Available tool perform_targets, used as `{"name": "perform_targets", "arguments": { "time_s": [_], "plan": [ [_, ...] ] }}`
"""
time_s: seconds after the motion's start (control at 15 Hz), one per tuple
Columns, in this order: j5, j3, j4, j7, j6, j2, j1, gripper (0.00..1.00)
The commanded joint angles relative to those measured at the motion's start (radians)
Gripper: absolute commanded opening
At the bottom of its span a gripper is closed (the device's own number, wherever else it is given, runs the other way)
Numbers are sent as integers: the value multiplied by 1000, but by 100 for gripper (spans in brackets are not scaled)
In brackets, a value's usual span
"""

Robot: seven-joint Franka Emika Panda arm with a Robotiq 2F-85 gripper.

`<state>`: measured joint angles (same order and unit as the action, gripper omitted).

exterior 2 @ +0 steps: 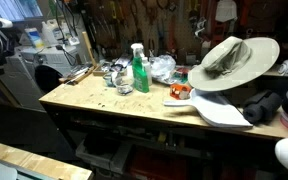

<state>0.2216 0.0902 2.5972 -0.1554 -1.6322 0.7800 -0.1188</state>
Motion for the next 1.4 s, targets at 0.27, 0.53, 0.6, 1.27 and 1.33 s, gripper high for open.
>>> {"name": "perform_targets", "arguments": {
  "time_s": [0.27, 0.53, 0.6, 1.27, 1.33],
  "plan": [
    [7, 13, -2, 9, 4, 0, 17, 100],
    [7, 13, -2, 9, 4, 0, 17, 100],
    [7, 13, -2, 9, 4, 0, 17, 100],
    [10, -60, -62, -41, -8, -41, 117, 100],
    [8, -81, -84, -51, -9, -61, 145, 100]
  ]
}}
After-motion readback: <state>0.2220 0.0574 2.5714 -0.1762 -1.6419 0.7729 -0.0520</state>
